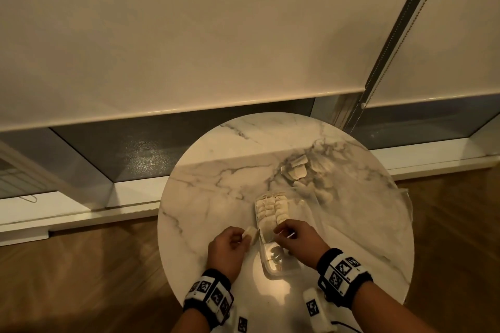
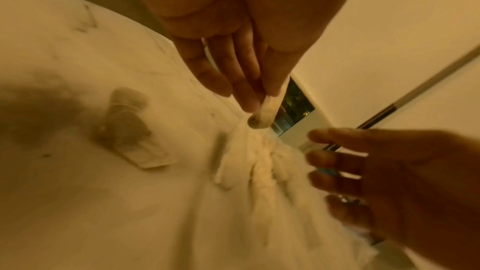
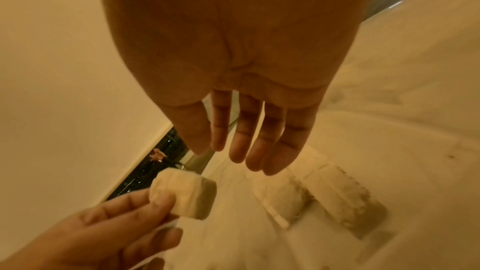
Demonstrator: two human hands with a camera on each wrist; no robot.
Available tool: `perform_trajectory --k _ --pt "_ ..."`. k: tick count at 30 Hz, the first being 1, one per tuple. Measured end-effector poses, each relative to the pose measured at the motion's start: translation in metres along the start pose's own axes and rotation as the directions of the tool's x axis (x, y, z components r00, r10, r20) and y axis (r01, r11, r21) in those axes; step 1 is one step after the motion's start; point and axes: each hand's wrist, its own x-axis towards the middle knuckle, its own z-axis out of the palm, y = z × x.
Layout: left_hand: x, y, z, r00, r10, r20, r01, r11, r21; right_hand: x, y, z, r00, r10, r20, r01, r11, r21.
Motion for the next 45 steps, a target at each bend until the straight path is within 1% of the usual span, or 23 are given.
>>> perform_trajectory --k 2,4,6,8,10,12,16,17,20,22,24,28,31,34,37,40,41,43,45 --pt "-0.002 0.014 -0.003 0.996 -0.01 0.084 0.023 0.989 -0.144 -0.001 -0.011 0.005 0.996 -0.071 0.047 0.068 0.996 0.059" --pt "-0.005 0.028 -0.004 0.986 0.021 0.164 0.015 0.977 -0.213 -0.003 -0.022 0.009 0.983 -0.155 0.101 0.143 0.982 0.122" --pt "-0.007 0.036 -0.004 0.981 0.04 0.189 0.007 0.971 -0.241 -0.003 -0.03 0.013 0.965 -0.23 0.125 0.211 0.966 0.149" --pt "-0.007 0.041 -0.003 0.981 0.048 0.189 0.003 0.965 -0.262 -0.001 -0.032 0.014 0.96 -0.264 0.092 0.248 0.955 0.16" --pt "-0.008 0.044 -0.002 0.981 0.047 0.187 0.005 0.964 -0.267 0.001 -0.031 0.012 0.961 -0.27 0.065 0.254 0.949 0.186" --pt "-0.009 0.044 0.0 0.982 0.046 0.185 0.005 0.964 -0.265 0.001 -0.031 0.008 0.963 -0.262 0.065 0.244 0.947 0.211" --pt "-0.006 0.04 0.008 0.991 -0.01 0.13 0.04 0.973 -0.229 0.006 -0.023 0.002 0.983 -0.181 0.019 0.175 0.968 0.18" --pt "-0.004 0.037 0.01 0.995 -0.029 0.099 0.048 0.981 -0.186 0.008 -0.019 0.0 0.987 -0.16 0.002 0.157 0.972 0.174" --pt "-0.002 0.025 0.017 0.999 -0.051 0.008 0.051 0.997 0.059 0.014 -0.005 -0.01 0.996 -0.08 -0.045 0.086 0.984 0.153" --pt "-0.002 0.016 0.023 0.998 -0.062 0.011 0.059 0.98 0.19 0.015 0.005 -0.018 0.998 -0.013 -0.06 0.019 0.994 0.112" --pt "-0.003 0.007 0.031 0.996 -0.088 0.025 0.077 0.957 0.281 0.015 0.015 -0.025 0.997 0.055 -0.052 -0.052 0.997 0.063" --pt "-0.007 -0.006 0.044 0.986 -0.153 0.065 0.121 0.927 0.355 0.02 0.038 -0.031 0.983 0.175 0.059 -0.171 0.982 -0.08" --pt "-0.009 -0.01 0.05 0.985 -0.158 0.07 0.121 0.92 0.372 0.023 0.045 -0.028 0.955 0.249 0.164 -0.216 0.957 -0.192" --pt "-0.011 -0.012 0.053 0.988 -0.15 0.045 0.123 0.92 0.372 0.027 0.047 -0.025 0.921 0.324 0.216 -0.258 0.924 -0.282" --pt "-0.014 -0.012 0.056 0.991 -0.132 0.016 0.117 0.92 0.373 0.033 0.051 -0.023 0.899 0.372 0.232 -0.298 0.906 -0.3" --pt "-0.02 -0.004 0.056 0.996 -0.078 -0.049 0.091 0.896 0.434 0.039 0.051 -0.022 0.908 0.371 0.195 -0.297 0.898 -0.324" --pt "-0.022 -0.001 0.056 0.995 -0.05 -0.082 0.083 0.875 0.478 0.041 0.05 -0.022 0.913 0.366 0.178 -0.294 0.895 -0.335" --pt "-0.027 0.008 0.058 0.993 0.007 -0.117 0.065 0.803 0.592 0.045 0.051 -0.021 0.92 0.363 0.145 -0.295 0.888 -0.354" --pt "-0.03 0.015 0.062 0.994 0.085 -0.063 -0.018 0.721 0.692 0.049 0.052 -0.021 0.924 0.361 0.128 -0.292 0.879 -0.376"
